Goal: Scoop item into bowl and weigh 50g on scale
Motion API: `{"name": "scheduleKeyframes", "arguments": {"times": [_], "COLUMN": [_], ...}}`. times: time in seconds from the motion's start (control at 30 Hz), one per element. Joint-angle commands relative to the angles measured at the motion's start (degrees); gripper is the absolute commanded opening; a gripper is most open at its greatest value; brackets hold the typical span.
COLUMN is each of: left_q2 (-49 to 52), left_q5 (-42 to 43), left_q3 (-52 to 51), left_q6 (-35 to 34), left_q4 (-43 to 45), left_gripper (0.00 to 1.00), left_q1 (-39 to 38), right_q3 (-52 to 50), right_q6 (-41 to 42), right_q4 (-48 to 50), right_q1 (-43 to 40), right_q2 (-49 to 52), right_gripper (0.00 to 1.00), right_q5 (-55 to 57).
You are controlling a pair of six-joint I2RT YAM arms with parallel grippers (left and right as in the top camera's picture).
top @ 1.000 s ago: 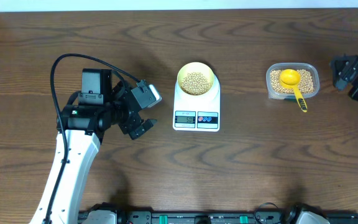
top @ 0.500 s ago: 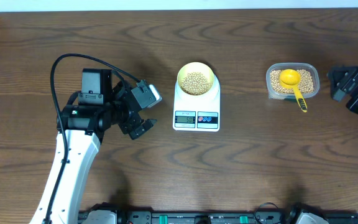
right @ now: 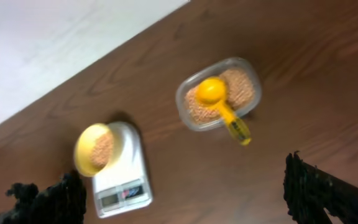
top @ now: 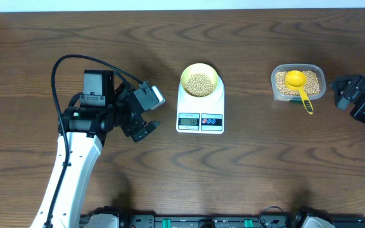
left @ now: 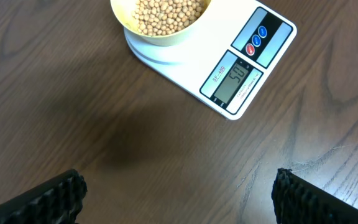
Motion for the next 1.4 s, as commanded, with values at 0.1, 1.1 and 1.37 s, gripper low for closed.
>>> {"name": "scheduleKeyframes", "arguments": {"times": [0.1, 1.1, 1.37], "left_q2": [0.35, 0.35, 0.35], "left_q5": [-0.35, -0.35, -0.35], "left_q3": [-0.50, -0.50, -0.50], "left_q6": [0.55, 0.52, 0.55], "left_q4": [-0.13, -0.13, -0.13], "left_gripper": [0.98, 0.97, 0.98], "left_q1": [0.24, 0.24, 0.24], "right_q3": [-10.93, -76.59, -82.73], "right_q6": [-13.31, -26.97, -26.99], "right_q4": [13.11, 69.85, 70.31], "right_q1": [5.14, 18.93, 18.95], "right_q2": [-6.97, -48.57, -56.26], "right_gripper": [0.99, 0.99, 0.99], "right_q5": [12.44, 14.23, 14.27]}}
